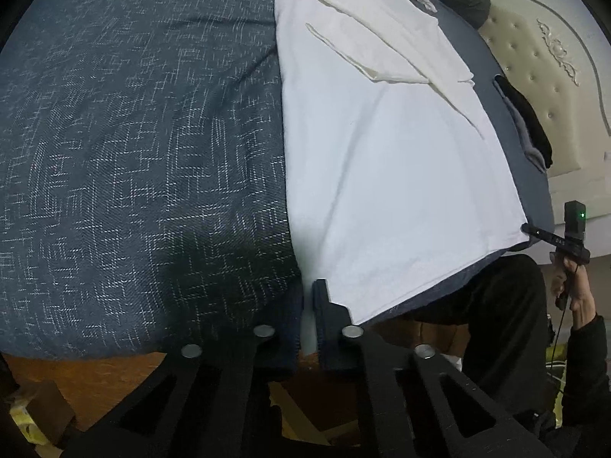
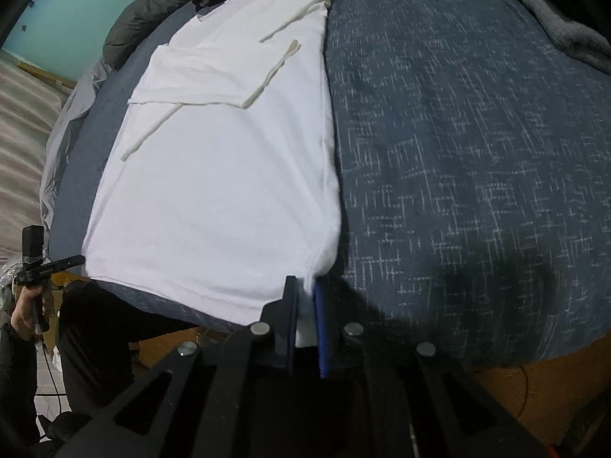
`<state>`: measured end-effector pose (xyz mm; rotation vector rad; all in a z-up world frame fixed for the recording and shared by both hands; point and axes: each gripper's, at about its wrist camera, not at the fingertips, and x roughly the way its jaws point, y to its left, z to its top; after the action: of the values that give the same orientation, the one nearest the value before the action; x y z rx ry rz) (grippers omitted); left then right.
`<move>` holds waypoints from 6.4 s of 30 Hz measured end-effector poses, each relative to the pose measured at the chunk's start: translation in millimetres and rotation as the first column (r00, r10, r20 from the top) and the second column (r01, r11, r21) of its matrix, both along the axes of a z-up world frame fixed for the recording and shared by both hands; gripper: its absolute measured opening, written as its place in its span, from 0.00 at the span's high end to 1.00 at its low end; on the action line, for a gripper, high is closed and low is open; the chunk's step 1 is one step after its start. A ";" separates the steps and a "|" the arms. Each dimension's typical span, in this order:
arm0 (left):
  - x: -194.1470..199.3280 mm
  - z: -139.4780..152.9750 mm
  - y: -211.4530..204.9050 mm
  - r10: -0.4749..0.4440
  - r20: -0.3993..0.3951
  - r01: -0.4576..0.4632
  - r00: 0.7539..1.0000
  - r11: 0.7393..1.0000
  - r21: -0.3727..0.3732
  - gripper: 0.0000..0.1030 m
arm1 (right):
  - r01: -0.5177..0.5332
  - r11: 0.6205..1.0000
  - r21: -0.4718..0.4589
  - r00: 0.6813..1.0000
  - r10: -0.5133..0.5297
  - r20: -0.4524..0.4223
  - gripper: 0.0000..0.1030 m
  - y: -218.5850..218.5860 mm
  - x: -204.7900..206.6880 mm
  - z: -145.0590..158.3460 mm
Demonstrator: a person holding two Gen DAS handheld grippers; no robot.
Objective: Fold clothes
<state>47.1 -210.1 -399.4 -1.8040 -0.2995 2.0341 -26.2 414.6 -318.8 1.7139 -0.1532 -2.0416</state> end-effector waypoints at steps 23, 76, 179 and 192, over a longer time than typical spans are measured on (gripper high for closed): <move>-21.0 -20.0 27.2 -0.045 0.028 0.045 0.999 0.999 -0.011 0.91 | -0.004 1.000 -0.031 1.000 0.004 -0.008 0.93 2.5 -6.8 2.8; -464.2 55.2 24.7 0.201 -0.221 -0.169 0.954 0.973 0.155 0.97 | 0.127 0.985 -0.116 0.958 -0.153 -0.243 0.94 -94.5 -436.4 77.1; -589.0 -8.4 52.0 0.193 -0.394 -0.214 0.899 0.977 -0.009 0.93 | 0.169 0.979 0.111 0.892 -0.104 -0.439 0.98 -151.8 -542.5 -19.6; -466.0 13.1 1.2 0.165 -0.345 -0.147 0.924 0.986 0.080 0.67 | 0.037 0.995 -0.094 0.942 -0.066 -0.330 0.62 -89.1 -418.2 15.6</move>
<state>-418.9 -208.8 -386.3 -1.3873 -0.3954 2.3858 -444.4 325.5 -303.2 1.3023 -0.1742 -2.2934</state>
